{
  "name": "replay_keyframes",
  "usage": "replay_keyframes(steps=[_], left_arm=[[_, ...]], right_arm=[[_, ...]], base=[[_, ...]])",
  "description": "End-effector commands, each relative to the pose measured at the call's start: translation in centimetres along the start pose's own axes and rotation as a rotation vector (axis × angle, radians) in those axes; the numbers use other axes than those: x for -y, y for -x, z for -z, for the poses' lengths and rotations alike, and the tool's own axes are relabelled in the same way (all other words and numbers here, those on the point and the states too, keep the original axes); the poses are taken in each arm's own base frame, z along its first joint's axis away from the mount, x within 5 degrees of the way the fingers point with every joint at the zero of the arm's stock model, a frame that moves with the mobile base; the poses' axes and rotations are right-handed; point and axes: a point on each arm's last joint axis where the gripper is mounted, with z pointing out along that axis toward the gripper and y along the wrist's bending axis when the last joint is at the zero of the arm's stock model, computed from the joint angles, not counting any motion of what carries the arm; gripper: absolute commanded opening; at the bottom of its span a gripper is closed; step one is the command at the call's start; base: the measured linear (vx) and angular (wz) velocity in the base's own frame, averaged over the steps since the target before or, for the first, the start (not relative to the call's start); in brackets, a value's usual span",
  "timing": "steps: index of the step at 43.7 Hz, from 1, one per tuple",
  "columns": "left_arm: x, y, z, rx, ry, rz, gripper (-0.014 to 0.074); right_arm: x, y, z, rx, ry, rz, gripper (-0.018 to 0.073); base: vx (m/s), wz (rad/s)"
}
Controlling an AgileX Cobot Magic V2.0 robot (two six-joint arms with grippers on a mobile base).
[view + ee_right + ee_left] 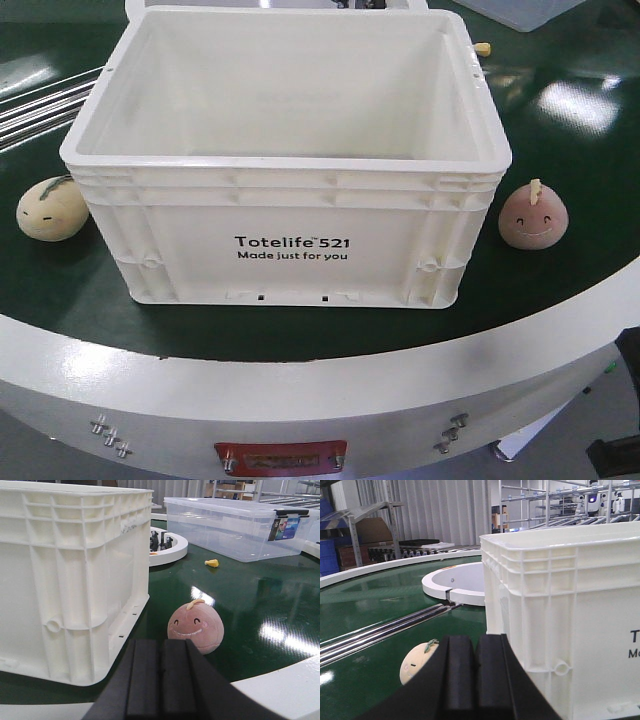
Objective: Place moving items into box and shelve
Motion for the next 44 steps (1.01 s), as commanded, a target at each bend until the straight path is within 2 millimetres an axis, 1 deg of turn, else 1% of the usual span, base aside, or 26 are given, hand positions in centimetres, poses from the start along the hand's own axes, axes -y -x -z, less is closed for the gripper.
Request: replay_keyframes(steps=[1,34,35,36,44], left_arm=[[-0.1,0.5,0.1,0.091,0.01,0.008,-0.0003],[-0.1,0.6,0.1,0.102,0.011,0.007,-0.0003],[-0.1,1.0,0.2,0.145,0.016,0.007,-0.0003],[-0.1,1.1,0.2,0.151,0.016,0.007,-0.0003],[-0.2,2.0,0.2,0.158,0.019,-0.019,-0.0003]], right_arm=[[0.0,0.7,0.0,0.083,-0.004,0.022,-0.0008],[0.0,0.8,0.0,0.088,-0.004,0.022,-0.0008],[0.0,1.1,0.1,0.124,-0.004,0.022,-0.0008],[0.0,1.2,0.1,0.135,-0.004,0.022,-0.0008],[0.0,2.2,0.3,0.199,-0.005,0.03,-0.0008]], base=[[0.0,0.0],[0.0,0.0],[0.0,0.0],[0.0,0.0],[0.0,0.0]])
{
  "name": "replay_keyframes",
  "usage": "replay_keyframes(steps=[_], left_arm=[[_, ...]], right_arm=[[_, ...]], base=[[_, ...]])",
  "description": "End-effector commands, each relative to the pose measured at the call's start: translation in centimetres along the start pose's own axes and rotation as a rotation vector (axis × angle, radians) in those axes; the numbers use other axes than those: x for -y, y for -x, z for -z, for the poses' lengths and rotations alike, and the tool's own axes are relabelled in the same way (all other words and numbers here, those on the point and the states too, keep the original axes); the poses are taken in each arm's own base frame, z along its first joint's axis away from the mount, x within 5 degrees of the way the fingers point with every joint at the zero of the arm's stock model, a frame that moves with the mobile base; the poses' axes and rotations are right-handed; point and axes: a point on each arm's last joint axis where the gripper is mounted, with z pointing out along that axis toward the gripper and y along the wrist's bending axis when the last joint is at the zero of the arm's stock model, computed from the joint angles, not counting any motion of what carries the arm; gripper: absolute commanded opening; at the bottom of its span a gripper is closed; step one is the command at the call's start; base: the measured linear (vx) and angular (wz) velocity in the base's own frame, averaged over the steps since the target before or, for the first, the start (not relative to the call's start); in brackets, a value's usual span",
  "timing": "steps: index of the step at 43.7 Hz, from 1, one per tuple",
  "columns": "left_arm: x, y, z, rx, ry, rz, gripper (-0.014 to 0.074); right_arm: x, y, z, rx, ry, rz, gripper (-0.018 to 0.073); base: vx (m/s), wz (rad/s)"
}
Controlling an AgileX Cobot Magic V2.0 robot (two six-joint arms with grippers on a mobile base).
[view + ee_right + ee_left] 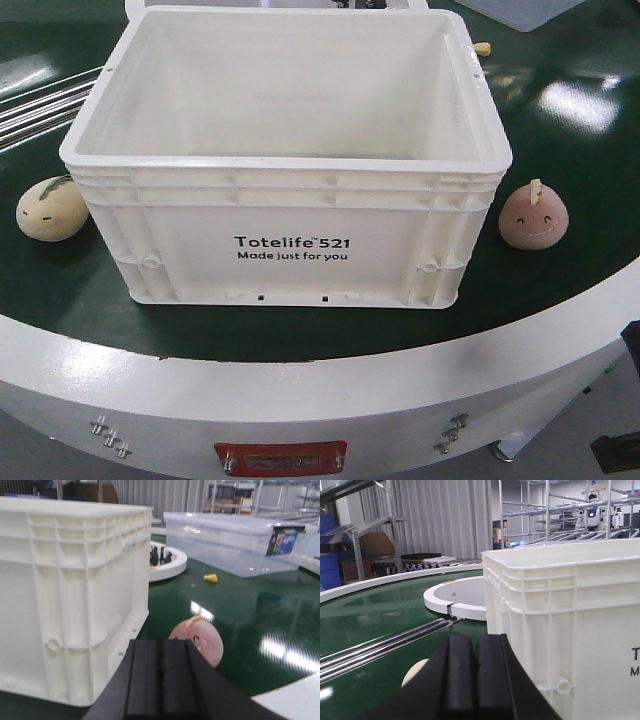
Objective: Place moving items into box and shelve
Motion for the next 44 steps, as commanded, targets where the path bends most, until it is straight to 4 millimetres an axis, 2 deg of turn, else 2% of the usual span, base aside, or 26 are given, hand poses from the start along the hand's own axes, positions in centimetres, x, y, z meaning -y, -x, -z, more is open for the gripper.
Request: replay_keyframes(steps=[1,8,18,19,27,35,44], left_arm=[[-0.2,1.7,0.1,0.096,0.012,-0.025,-0.0003],[-0.3,3.1,-0.4,0.04,0.006,-0.051,-0.0003],[-0.6,6.8,-2.6,0.013,0.003,-0.051,-0.0003],[-1.0,11.6,-6.9,-0.01,0.001,-0.051,-0.0003],[-1.2,13.9,-10.3,-0.004,0.003,-0.016,-0.0003],[-1.4,15.1,-12.9,-0.006,0.004,-0.007,-0.0003],[-1.3,14.4,-14.7,-0.034,0.002,-0.007,-0.0003]], right_arm=[[0.0,1.8,0.2,0.13,-0.005,0.03,-0.0008],[0.1,3.5,0.2,0.089,-0.007,0.062,-0.0008],[0.2,7.6,-1.0,0.069,-0.009,0.115,-0.0008],[0.3,12.5,-4.3,0.039,-0.006,0.145,-0.0008],[0.4,15.6,-7.5,0.053,-0.007,0.205,-0.0008],[0.4,16.9,-10.6,0.052,-0.004,0.202,-0.0008],[0.4,16.5,-12.8,0.05,-0.005,0.151,-0.0008]], base=[[0.0,0.0],[0.0,0.0],[0.0,0.0],[0.0,0.0],[0.0,0.0],[0.0,0.0],[0.0,0.0]])
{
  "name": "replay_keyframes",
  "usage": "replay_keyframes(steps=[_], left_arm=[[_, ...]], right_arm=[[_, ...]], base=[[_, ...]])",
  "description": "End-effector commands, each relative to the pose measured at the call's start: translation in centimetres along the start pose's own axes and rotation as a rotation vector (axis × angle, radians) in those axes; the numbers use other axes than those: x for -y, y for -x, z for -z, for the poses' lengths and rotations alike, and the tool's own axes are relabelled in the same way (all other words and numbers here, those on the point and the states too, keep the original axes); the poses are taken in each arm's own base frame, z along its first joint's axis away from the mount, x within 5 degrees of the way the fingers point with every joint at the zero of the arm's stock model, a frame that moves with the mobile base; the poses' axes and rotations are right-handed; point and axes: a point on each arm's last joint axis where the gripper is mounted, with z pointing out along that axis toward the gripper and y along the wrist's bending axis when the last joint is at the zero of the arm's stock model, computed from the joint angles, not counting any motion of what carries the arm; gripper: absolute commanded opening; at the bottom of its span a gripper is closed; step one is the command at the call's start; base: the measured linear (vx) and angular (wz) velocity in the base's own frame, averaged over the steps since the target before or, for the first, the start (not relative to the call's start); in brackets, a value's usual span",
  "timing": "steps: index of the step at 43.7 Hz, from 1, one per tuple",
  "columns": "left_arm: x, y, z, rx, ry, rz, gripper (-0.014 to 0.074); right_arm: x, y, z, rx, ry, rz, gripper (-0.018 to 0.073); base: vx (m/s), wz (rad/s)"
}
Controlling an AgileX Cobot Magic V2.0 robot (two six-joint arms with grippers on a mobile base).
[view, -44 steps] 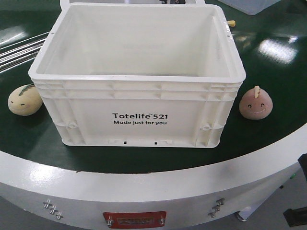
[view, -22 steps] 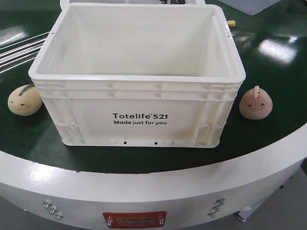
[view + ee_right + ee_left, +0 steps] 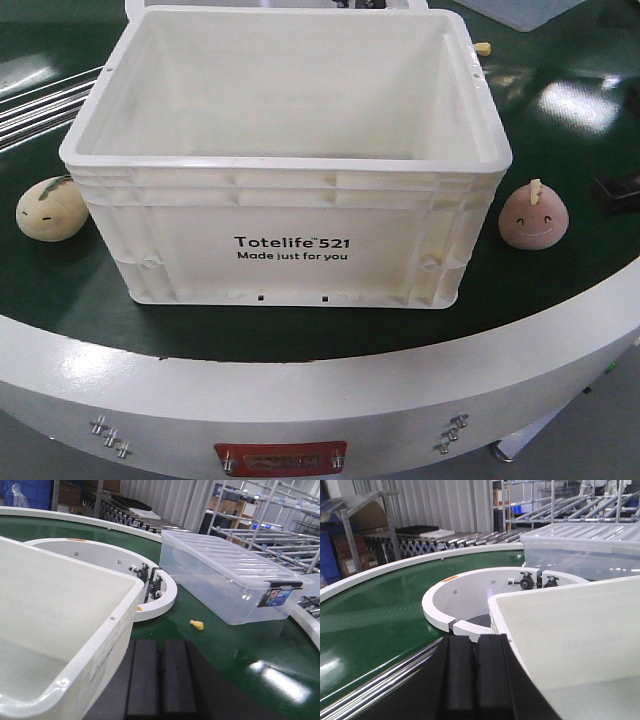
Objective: Place moving items into box and shelve
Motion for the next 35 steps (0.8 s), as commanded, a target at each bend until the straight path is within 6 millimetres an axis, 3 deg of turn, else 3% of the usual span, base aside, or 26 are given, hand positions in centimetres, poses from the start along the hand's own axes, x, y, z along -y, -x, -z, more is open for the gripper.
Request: replay_keyframes(steps=[1,2,12,20,29,30,35], left_arm=[[-0.26,1.87,-0.49,0.119,0.017,0.019,-0.0003],[-0.28,1.99,-0.58,0.138,0.019,0.019,-0.0003],[-0.3,2.09,-0.57,0.149,0.021,0.019,0.0016],[-0.3,2.09,-0.57,0.149,0.021,0.019,0.0079],[-0.3,2.08,-0.57,0.148,0.021,0.019,0.0233],[-0.3,2.14,-0.56,0.154,0.022,0.019,0.0449],[-0.31,2.18,-0.56,0.158,0.022,0.019,0.0514]], right_arm=[[0.43,1.9,-0.7,0.126,-0.027,-0.025,-0.0008],[0.36,1.53,-1.53,0.111,-0.024,-0.025,-0.0008],[0.44,1.91,-1.48,0.153,-0.032,-0.025,0.0015],[0.46,2.03,-1.46,0.167,-0.034,-0.025,0.0118],[0.46,2.03,-1.46,0.167,-0.034,-0.025,0.0364],[0.55,2.01,-1.46,0.166,-0.041,-0.072,0.0652],[0.55,2.01,-1.46,0.166,-0.041,-0.071,0.0706]], base=[[0.0,0.0],[0.0,0.0],[0.0,0.0],[0.0,0.0],[0.0,0.0],[0.0,0.0],[0.0,0.0]])
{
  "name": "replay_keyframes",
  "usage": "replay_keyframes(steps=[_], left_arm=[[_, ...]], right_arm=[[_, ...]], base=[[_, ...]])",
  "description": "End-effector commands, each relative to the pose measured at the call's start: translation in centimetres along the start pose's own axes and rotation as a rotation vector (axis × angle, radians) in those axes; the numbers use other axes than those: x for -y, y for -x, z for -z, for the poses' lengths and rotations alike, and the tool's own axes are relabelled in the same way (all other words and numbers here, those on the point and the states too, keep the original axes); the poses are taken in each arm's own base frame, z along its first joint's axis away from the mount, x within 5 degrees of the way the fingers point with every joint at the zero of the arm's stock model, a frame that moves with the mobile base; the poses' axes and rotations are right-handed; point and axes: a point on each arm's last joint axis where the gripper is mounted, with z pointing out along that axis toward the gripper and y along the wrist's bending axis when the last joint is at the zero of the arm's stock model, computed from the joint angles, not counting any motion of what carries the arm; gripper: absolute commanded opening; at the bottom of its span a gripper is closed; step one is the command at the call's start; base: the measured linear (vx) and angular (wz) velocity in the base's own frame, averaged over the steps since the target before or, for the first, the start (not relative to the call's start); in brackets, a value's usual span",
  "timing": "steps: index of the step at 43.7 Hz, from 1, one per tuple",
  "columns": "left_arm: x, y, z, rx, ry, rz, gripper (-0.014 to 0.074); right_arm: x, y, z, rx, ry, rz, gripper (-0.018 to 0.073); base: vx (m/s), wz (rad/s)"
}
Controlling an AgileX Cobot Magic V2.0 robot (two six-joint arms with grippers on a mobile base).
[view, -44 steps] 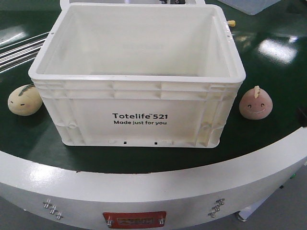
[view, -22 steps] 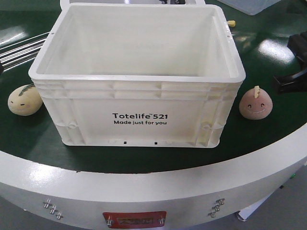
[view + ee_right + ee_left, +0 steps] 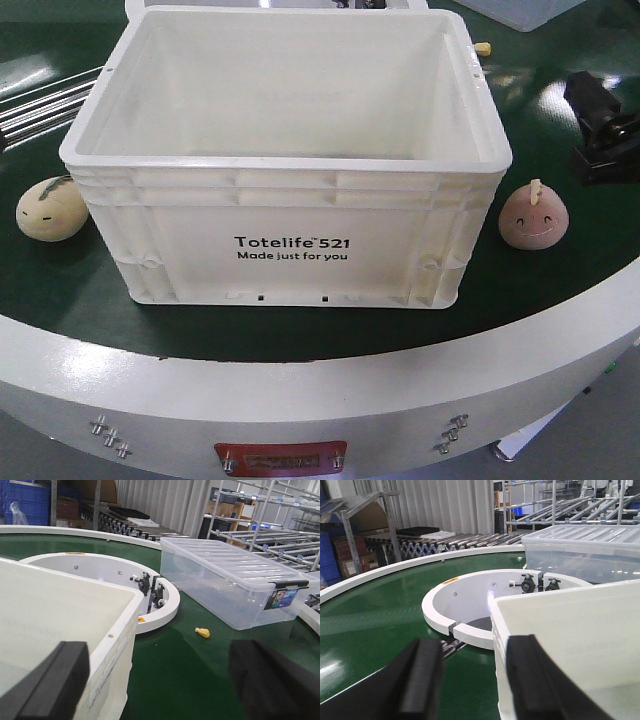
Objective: Place moving items into box and shelve
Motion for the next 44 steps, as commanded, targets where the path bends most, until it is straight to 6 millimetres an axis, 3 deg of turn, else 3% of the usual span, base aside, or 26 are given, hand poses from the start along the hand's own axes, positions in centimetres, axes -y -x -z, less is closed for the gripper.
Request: replay_keyframes(steps=[1,21,22,23,28,44], left_arm=[[-0.3,2.3,0.3,0.143,0.019,0.017,0.0524],[-0.3,2.3,0.5,0.129,0.017,0.025,0.0544],[-0.3,2.3,0.5,0.125,0.017,0.025,0.0544],[-1.2,1.9,1.4,0.058,0.063,0.021,0.0544],[-2.1,1.6,1.9,0.015,0.112,0.023,0.0544],[-2.6,1.4,2.5,-0.017,0.145,0.03,0.0544]], right_arm=[[0.4,2.2,0.2,0.136,-0.025,-0.007,0.0709],[1.1,1.8,0.2,0.099,-0.066,-0.117,0.0648],[1.3,1.7,0.2,0.093,-0.075,-0.123,0.0648],[3.7,0.7,0.4,0.001,-0.19,-0.127,0.064],[4.5,0.0,0.6,-0.059,-0.23,-0.13,0.0637],[4.7,-0.2,0.4,-0.116,-0.225,-0.143,0.0623]], base=[[0.0,0.0],[0.0,0.0],[0.0,0.0],[0.0,0.0],[0.0,0.0],[0.0,0.0]])
